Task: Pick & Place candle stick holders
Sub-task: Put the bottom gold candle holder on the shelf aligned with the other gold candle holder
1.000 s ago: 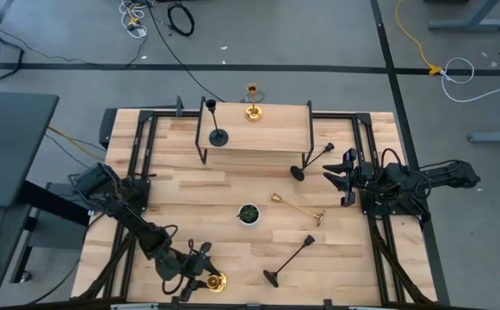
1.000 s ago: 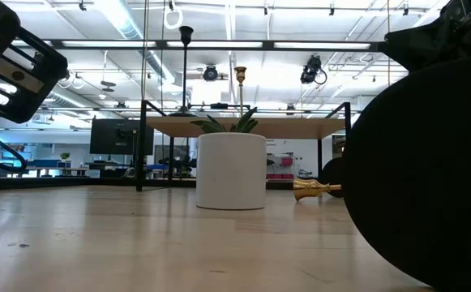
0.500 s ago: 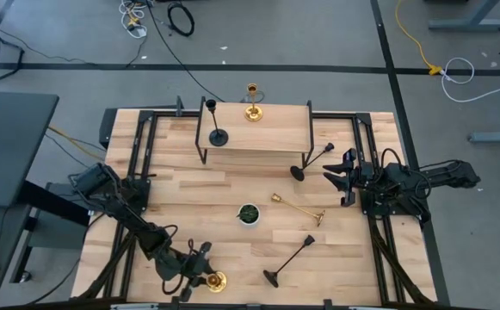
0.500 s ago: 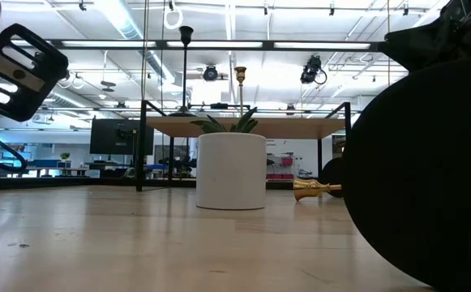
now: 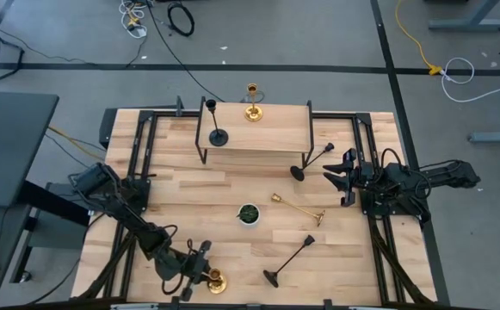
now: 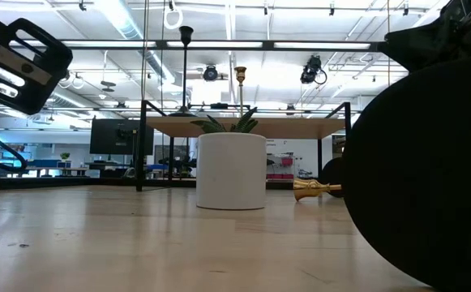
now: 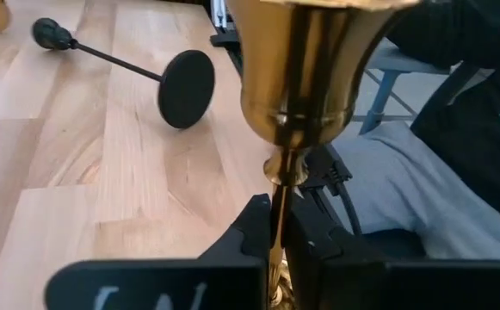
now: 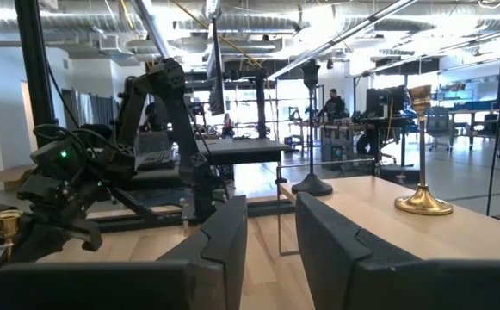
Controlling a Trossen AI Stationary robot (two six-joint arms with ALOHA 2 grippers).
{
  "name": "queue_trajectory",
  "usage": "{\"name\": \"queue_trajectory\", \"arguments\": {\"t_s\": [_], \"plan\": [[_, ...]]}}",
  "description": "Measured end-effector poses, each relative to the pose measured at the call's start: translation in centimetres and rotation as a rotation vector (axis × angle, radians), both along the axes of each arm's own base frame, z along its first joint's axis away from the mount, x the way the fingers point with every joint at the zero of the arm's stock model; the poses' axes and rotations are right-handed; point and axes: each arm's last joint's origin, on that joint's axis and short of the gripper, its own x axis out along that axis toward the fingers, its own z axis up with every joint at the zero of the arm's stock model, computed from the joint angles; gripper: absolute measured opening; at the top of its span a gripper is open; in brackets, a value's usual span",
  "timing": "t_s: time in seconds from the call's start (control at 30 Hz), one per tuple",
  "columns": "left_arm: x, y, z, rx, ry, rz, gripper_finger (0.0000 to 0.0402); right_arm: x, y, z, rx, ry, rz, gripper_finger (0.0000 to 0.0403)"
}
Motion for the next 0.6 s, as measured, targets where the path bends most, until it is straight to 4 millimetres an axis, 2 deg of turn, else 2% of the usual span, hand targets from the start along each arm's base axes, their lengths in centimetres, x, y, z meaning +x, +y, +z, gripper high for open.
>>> {"name": "queue_trajectory", "arguments": {"t_s": [0.17, 0.4, 0.6], "plan": [[-0.1, 0.3, 1.1, -0.008, -0.031, 0.040, 0.0014, 0.0, 0.0, 0.0, 0.002, 0.000, 0.001, 0.0103], [-0.6, 1.3, 4.6, -0.027, -0.107, 0.146, 0.0014, 0.0, 0.0, 0.0, 0.004, -0.001, 0.002, 0.0103], [-1.2, 3.6, 8.5, -0.025, -0.162, 0.240, 0.0014, 0.0, 0.0, 0.0, 0.004, -0.001, 0.002, 0.0103]]}}
